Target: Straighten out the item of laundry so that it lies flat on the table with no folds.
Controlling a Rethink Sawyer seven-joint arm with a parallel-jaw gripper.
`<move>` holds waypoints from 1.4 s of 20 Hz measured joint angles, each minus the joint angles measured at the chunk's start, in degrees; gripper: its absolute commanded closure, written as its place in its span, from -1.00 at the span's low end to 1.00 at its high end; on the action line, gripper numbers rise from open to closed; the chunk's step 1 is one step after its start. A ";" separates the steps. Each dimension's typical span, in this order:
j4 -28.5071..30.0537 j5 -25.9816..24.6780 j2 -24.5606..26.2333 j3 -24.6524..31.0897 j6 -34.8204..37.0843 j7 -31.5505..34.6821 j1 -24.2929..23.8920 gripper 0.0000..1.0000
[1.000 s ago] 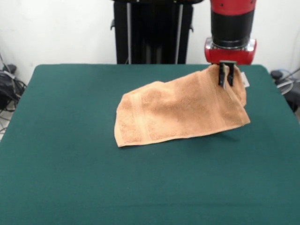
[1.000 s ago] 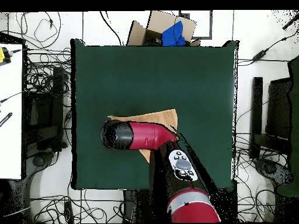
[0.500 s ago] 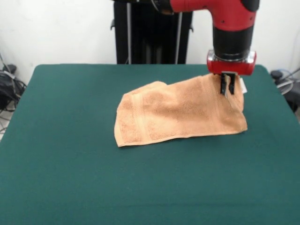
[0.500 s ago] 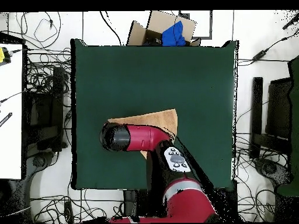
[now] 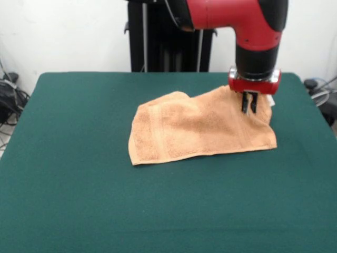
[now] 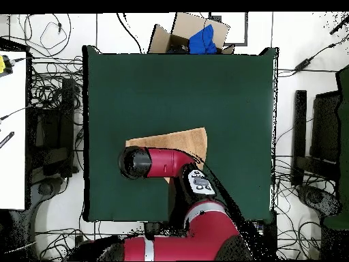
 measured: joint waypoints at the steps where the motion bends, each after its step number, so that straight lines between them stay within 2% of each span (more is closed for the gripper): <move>1: -0.23 0.01 0.60 -0.47 -0.44 0.00 0.33 1.00; 9: -1.18 0.04 5.25 -3.83 -5.64 0.00 2.29 1.00; 17: -2.05 1.46 5.58 -4.88 -4.90 0.00 3.57 1.00; 28: -4.46 9.60 5.26 -5.35 -1.94 0.00 5.98 1.00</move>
